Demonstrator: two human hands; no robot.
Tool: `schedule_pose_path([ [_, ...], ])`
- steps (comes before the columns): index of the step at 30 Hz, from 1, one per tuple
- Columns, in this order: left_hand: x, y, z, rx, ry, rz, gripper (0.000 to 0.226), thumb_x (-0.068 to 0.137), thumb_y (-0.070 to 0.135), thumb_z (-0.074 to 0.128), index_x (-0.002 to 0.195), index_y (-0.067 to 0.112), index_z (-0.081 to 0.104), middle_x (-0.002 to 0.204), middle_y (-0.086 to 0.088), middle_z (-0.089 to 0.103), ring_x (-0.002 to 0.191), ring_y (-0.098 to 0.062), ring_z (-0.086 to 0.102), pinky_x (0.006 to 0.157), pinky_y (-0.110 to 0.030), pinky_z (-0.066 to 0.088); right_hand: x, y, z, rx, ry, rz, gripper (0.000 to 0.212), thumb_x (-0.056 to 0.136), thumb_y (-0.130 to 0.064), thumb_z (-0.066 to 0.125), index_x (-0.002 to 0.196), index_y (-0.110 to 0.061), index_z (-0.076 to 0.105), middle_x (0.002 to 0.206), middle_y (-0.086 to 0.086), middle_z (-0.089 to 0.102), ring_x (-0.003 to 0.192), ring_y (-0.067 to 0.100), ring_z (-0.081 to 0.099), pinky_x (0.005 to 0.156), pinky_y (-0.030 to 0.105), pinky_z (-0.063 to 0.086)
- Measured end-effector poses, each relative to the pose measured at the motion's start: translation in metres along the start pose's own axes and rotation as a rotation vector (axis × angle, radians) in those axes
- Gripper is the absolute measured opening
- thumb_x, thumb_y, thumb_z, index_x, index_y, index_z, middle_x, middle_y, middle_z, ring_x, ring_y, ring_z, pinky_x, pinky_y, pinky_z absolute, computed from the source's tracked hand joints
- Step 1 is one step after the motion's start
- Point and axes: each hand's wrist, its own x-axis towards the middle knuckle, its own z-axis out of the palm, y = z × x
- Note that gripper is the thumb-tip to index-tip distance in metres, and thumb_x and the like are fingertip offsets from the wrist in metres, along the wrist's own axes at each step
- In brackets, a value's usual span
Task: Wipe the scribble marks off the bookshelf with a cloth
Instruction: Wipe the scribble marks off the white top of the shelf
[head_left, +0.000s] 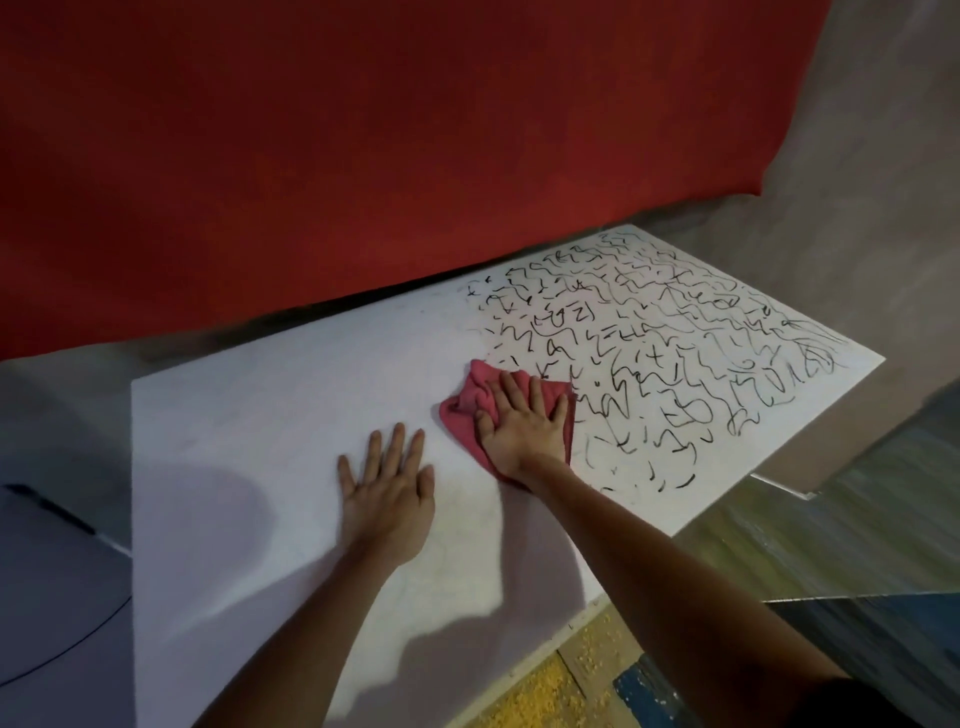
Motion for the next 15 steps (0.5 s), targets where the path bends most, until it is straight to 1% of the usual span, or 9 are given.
schedule_pose_path([
  [3,-0.002,-0.001,0.001,0.000,-0.016,0.008,0.095,0.064,0.049,-0.029,0.153,0.032,-0.002,0.161,0.008,-0.008,0.148,-0.015,-0.009,0.116,-0.047,-0.006,-0.051,-0.001,0.011,-0.004,0.007,-0.072,0.060,0.097,-0.051,0.009,0.153,-0.029,0.003,0.161,-0.007,-0.006,0.147,0.022,-0.013,0.111,0.053,-0.016],
  [5,-0.002,-0.002,-0.001,-0.022,-0.025,-0.001,0.075,0.083,0.051,-0.018,0.153,0.031,0.001,0.161,0.008,-0.005,0.148,-0.015,-0.007,0.116,-0.047,-0.005,-0.094,-0.004,0.016,-0.003,0.029,-0.145,0.073,0.085,-0.056,-0.006,0.153,-0.029,0.004,0.160,-0.007,-0.005,0.147,0.022,-0.014,0.108,0.050,-0.021],
  [6,-0.001,-0.003,-0.002,-0.052,-0.008,0.002,0.061,0.096,0.046,-0.005,0.153,0.029,0.004,0.161,0.007,-0.002,0.148,-0.014,-0.005,0.117,-0.046,-0.004,-0.110,-0.005,0.018,0.012,0.013,-0.170,0.081,0.079,-0.058,-0.010,0.153,-0.029,0.005,0.160,-0.007,-0.005,0.146,0.022,-0.015,0.108,0.049,-0.023],
  [7,-0.001,-0.003,-0.002,-0.118,0.022,0.000,0.051,0.103,0.037,0.008,0.153,0.027,0.009,0.161,0.006,0.003,0.148,-0.014,-0.001,0.117,-0.045,-0.003,-0.122,-0.006,0.017,0.026,-0.019,-0.194,0.085,0.075,-0.060,-0.010,0.153,-0.029,0.006,0.160,-0.007,-0.004,0.146,0.021,-0.015,0.109,0.049,-0.022],
  [9,-0.004,-0.002,-0.010,-0.349,0.088,-0.064,0.047,0.105,0.022,0.023,0.152,0.020,0.020,0.160,0.001,0.016,0.148,-0.013,0.008,0.117,-0.040,-0.001,-0.132,0.000,0.010,0.100,-0.084,-0.234,0.084,0.077,-0.063,-0.005,0.153,-0.031,0.012,0.160,-0.009,0.000,0.147,0.017,-0.010,0.114,0.046,-0.015],
  [11,-0.008,0.005,-0.018,-0.521,0.199,-0.077,0.045,0.104,0.017,0.028,0.149,0.013,0.028,0.157,-0.005,0.023,0.147,-0.017,0.014,0.116,-0.039,0.001,-0.130,0.015,-0.007,0.349,-0.055,-0.231,0.066,0.090,-0.057,0.014,0.148,-0.031,0.031,0.159,-0.007,0.019,0.147,0.014,0.012,0.118,0.039,0.001],
  [13,-0.019,0.028,-0.030,-0.491,0.271,0.038,0.057,0.096,0.031,0.018,0.146,0.008,0.036,0.155,-0.009,0.029,0.146,-0.022,0.020,0.117,-0.042,0.004,-0.127,0.041,-0.022,0.526,0.176,-0.089,0.056,0.092,-0.045,0.028,0.138,-0.021,0.049,0.152,0.002,0.037,0.140,0.017,0.032,0.115,0.033,0.019],
  [14,-0.028,0.045,-0.033,-0.438,0.233,0.133,0.072,0.088,0.039,0.007,0.146,0.009,0.036,0.155,-0.009,0.030,0.145,-0.024,0.021,0.117,-0.043,0.005,-0.125,0.058,-0.025,0.506,0.292,0.051,0.054,0.093,-0.042,0.028,0.137,-0.019,0.050,0.151,0.006,0.037,0.140,0.021,0.032,0.114,0.035,0.022],
  [15,-0.037,0.063,-0.033,-0.351,0.145,0.211,0.083,0.081,0.046,-0.003,0.148,0.011,0.033,0.156,-0.009,0.026,0.146,-0.024,0.019,0.117,-0.043,0.004,-0.123,0.076,-0.025,0.440,0.342,0.226,0.053,0.097,-0.042,0.027,0.141,-0.018,0.044,0.154,0.010,0.030,0.142,0.025,0.025,0.114,0.041,0.020],
])
